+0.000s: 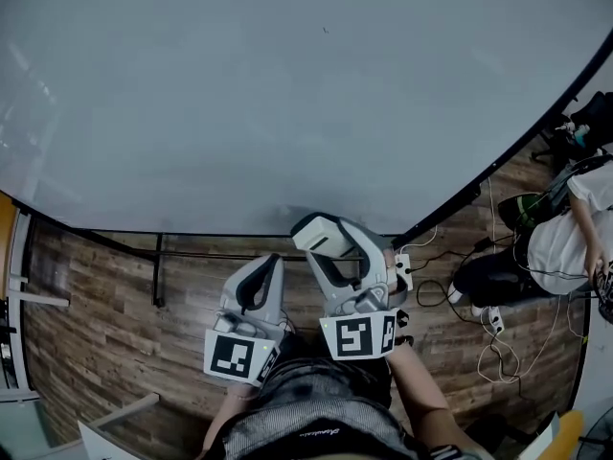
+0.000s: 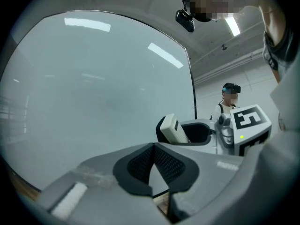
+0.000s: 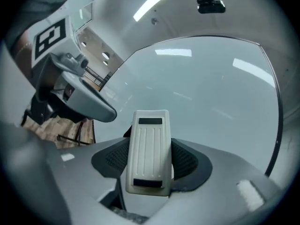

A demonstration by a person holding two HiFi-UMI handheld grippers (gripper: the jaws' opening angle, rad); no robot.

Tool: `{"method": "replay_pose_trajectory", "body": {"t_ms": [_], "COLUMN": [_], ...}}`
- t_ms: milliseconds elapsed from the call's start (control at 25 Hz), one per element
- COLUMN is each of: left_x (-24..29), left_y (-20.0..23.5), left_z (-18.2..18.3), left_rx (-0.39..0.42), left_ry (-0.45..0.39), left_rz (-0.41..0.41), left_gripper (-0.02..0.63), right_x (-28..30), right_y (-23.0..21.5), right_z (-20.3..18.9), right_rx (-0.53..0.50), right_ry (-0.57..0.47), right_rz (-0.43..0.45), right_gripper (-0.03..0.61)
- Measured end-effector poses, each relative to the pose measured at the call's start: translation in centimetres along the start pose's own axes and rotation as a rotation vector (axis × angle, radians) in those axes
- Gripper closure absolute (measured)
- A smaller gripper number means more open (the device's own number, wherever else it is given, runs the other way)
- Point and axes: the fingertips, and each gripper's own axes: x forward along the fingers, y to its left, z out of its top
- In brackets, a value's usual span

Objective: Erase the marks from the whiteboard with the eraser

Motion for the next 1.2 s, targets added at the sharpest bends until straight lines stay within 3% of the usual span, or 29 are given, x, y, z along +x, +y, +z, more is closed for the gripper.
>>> {"method": "replay_pose_trajectory", "body": {"t_ms": [240,440,1200], "left_x": [0.4,0.8,0.9], "left_y": [-0.2,-1.0,-1.0], "left_z": [0.4,0.2,-0.2], "left_rx": [0.051,0.014,0.007], "left_ry": [0.001,-0.005,0.008], "left_rz": [0.029,0.035,0.041], "left_gripper": [0.615,0.615,0.615], "right_x": [-1.3,-1.9,-2.0], "right_y": [0.5,0.4,0.3], "right_z": [-0.6,-0.4,-0.5], "right_rx": [0.314,0.43,0.409], "right_ry": [0.001,-0.019,0.001], "right_rz": [0.024,0.015,0.01], "right_gripper": [0.316,0.316,0.318]}}
